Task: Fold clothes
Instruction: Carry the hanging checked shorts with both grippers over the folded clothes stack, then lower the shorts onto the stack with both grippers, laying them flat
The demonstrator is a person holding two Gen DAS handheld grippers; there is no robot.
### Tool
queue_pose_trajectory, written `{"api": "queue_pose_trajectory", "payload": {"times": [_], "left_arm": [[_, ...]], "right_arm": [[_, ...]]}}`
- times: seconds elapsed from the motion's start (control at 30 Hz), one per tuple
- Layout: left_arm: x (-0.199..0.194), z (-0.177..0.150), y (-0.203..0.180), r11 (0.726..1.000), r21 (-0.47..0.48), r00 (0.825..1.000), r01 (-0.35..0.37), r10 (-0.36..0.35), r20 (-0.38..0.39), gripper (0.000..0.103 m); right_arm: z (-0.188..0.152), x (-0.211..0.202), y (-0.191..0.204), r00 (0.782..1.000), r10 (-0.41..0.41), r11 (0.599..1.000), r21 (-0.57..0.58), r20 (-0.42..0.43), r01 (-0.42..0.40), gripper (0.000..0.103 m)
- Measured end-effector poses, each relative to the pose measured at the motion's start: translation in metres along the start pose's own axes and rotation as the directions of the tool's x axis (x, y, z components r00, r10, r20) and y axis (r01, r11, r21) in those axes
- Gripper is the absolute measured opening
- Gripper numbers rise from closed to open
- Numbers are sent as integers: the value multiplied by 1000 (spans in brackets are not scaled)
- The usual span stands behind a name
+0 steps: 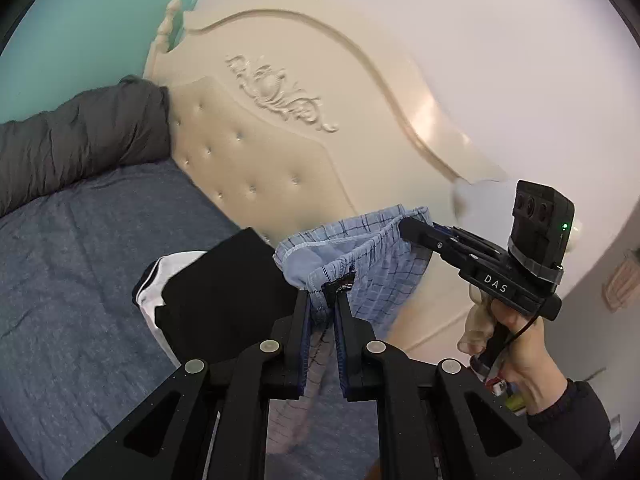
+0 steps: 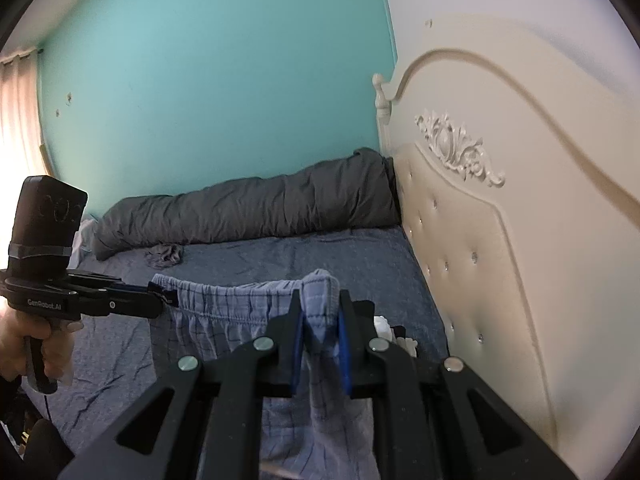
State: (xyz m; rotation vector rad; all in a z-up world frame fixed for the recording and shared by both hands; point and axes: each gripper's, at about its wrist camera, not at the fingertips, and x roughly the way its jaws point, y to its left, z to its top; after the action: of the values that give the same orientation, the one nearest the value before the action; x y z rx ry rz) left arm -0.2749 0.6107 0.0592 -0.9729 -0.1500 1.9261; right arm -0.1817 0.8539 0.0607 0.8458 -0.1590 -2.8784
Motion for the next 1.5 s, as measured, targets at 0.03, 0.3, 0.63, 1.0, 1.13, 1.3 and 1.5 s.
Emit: {"api": "queue_pose_trajectory", "payload": {"times": [0.03, 0.3, 0.63, 1.0, 1.13, 1.3, 1.5], "left_arm": [[5, 3, 7, 1000, -8, 1000, -5, 5, -4, 12], [43, 28, 73, 996, -71, 998, -55, 53, -36, 12], [105, 32, 127, 988, -112, 990, -103, 92, -103, 14], [128, 11, 153, 976, -159, 983, -151, 130, -131, 24], [108, 13, 155, 971, -183, 988, -151, 141, -66, 25], [113, 12, 136, 989, -96, 990, -116, 108, -87, 25], [131, 3, 134, 988, -92, 986, -125, 114, -122, 25]], "right_arm": [[2, 11, -2, 1000, -1, 1000, -3, -7, 1, 14], [8, 82, -16, 996, -29, 999, -31, -89, 26, 14], [-4, 145, -36, 974, -114, 993, -46, -196, 107, 14], [-5, 149, -58, 965, -176, 983, 19, -195, 183, 54], [2, 120, -61, 991, -82, 994, 58, -105, 89, 53], [-5, 132, -51, 977, -26, 1000, -4, -211, 26, 16], [-22, 146, -61, 960, -89, 994, 32, -264, 101, 15]]}}
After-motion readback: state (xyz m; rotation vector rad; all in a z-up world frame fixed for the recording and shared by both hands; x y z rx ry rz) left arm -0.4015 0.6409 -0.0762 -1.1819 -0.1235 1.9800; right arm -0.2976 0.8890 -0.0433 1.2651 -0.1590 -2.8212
